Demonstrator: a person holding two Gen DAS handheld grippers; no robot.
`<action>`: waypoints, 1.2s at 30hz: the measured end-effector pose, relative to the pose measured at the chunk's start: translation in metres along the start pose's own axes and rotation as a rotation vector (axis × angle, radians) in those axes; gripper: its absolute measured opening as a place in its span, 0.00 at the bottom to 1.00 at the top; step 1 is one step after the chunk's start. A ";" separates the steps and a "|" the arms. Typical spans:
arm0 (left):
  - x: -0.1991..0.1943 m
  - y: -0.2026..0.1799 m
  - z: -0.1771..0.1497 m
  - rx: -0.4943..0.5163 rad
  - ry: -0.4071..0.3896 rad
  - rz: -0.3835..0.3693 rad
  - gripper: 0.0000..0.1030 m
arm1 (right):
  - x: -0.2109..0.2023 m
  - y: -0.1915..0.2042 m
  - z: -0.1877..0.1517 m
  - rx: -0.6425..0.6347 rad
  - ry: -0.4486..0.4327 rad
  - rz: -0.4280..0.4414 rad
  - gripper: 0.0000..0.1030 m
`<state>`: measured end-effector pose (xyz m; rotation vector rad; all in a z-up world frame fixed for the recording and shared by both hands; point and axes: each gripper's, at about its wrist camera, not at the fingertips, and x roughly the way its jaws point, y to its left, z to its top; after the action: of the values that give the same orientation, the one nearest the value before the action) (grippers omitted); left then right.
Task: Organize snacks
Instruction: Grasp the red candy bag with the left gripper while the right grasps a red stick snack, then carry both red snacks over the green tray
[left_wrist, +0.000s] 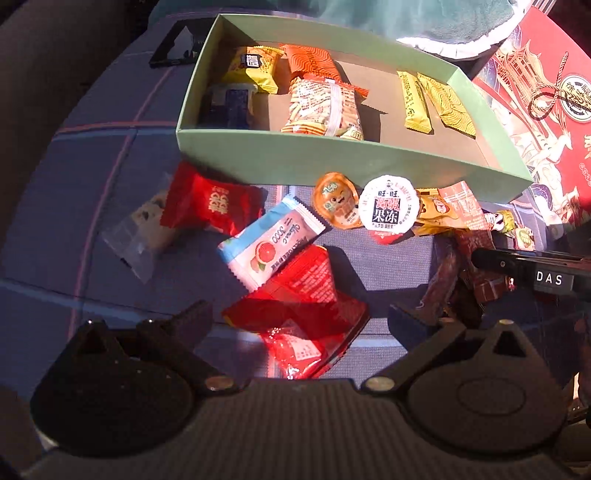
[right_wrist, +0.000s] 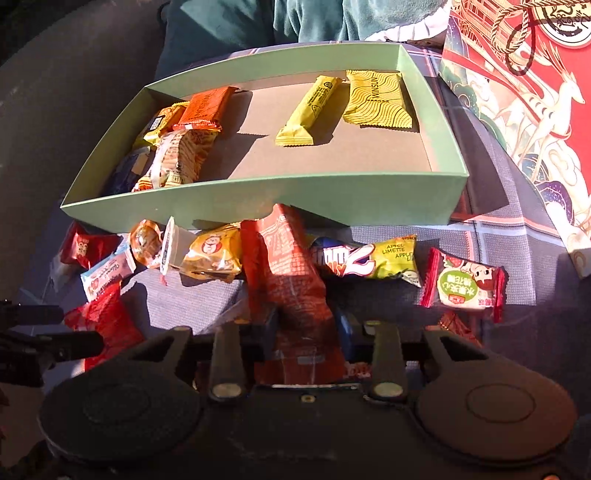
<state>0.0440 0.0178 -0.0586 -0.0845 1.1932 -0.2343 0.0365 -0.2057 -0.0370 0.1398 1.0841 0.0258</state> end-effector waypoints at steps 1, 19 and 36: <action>0.001 0.001 -0.001 -0.007 0.004 0.002 1.00 | -0.001 0.001 -0.002 0.006 0.000 0.007 0.30; 0.008 -0.027 -0.009 0.160 -0.052 0.013 0.38 | 0.010 0.009 0.003 -0.015 -0.023 0.040 0.16; -0.042 -0.036 -0.013 0.215 -0.129 -0.077 0.37 | -0.042 0.000 -0.005 0.033 -0.073 0.095 0.15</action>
<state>0.0120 -0.0071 -0.0185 0.0417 1.0312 -0.4173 0.0128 -0.2092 -0.0026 0.2204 1.0046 0.0879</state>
